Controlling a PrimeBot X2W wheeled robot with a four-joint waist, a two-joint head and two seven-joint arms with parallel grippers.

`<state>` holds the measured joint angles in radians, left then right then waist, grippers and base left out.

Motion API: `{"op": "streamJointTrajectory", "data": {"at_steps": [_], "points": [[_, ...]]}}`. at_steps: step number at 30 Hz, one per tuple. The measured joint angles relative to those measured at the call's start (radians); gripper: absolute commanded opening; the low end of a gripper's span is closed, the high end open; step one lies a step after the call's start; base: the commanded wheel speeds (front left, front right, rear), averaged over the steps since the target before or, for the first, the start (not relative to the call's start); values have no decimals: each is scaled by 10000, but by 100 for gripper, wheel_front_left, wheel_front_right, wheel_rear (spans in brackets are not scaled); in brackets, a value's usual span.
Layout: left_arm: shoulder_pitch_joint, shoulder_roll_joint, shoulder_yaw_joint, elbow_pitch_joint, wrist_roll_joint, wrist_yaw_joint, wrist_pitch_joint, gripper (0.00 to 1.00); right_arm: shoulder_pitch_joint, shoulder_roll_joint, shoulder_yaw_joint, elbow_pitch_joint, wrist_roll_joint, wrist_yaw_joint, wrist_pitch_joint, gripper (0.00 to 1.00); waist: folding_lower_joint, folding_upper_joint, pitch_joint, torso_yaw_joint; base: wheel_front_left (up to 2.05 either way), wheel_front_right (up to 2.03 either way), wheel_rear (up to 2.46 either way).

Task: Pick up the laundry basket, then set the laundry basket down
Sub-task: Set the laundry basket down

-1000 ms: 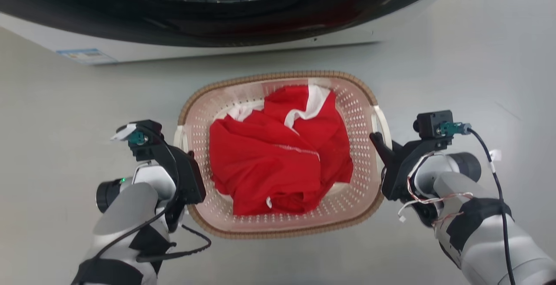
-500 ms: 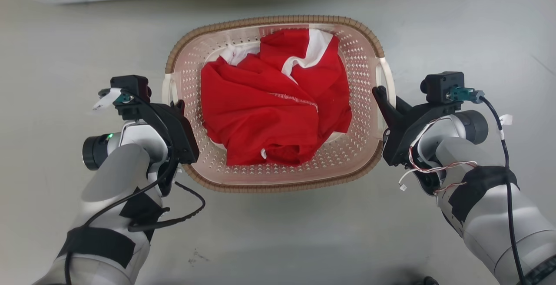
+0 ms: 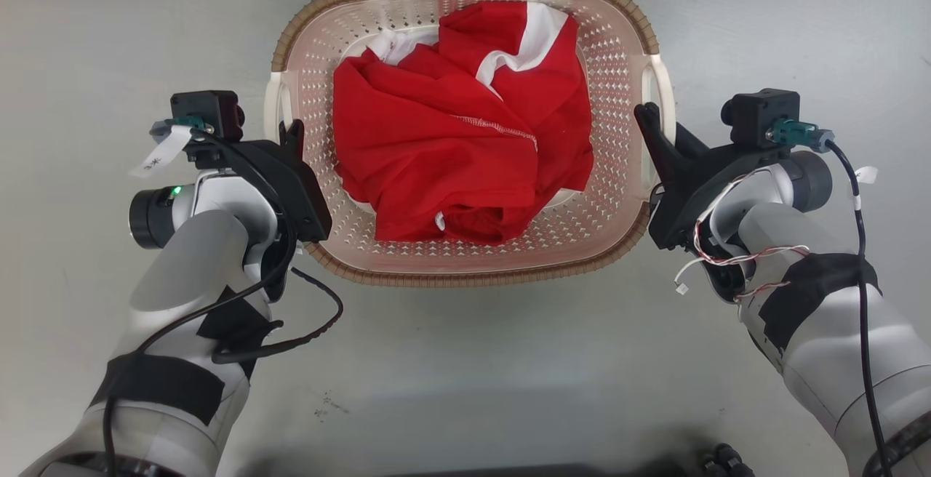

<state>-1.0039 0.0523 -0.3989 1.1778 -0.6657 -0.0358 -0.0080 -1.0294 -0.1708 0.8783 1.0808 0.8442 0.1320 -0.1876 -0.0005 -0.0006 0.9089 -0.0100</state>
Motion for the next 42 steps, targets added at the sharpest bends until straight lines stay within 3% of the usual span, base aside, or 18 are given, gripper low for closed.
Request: {"op": "streamJointTrajectory", "data": {"at_steps": [15, 16, 17, 18, 19, 20, 27, 42], "points": [[-173, -58, -29, 326, 0, -161, -203, 0, -82, 42, 132, 245, 6, 0, -228, 0, 5, 5, 5, 13, 0, 0, 0], [-178, -58, -21, 341, 0, -174, -205, 0, -82, 50, 140, 261, 10, 0, -251, 4, 5, 5, -3, 15, 0, 0, 0], [-178, -63, -8, 353, -4, -180, -209, 0, -82, 54, 142, 261, 21, 0, -253, 40, 5, 5, -13, 18, 0, 0, 0], [-178, -77, -10, 370, -4, -186, -219, 17, -84, 58, 153, 259, 25, 0, -251, 95, 6, 7, -24, 21, 0, 0, 0], [-181, -82, -10, 385, -6, -234, -219, 85, -85, 71, 205, 240, 25, 0, -265, 100, 7, 8, -36, 25, 0, 0, 0], [-183, -84, 2, 414, -25, -261, -199, 100, -87, 88, 251, 217, 25, 0, -265, 100, 8, 8, -50, 27, 0, 0, 0], [-129, -58, 21, 673, -88, -359, -159, 100, -36, 330, 380, 178, 205, 0, -337, 100, 10, 10, -294, 40, 0, 0, 0], [914, -71, -326, 842, 71, -527, -945, 100, 1151, 109, 453, 280, 639, -2, -518, 100, 6, 8, -1785, -22, 0, 0, 0]]}}
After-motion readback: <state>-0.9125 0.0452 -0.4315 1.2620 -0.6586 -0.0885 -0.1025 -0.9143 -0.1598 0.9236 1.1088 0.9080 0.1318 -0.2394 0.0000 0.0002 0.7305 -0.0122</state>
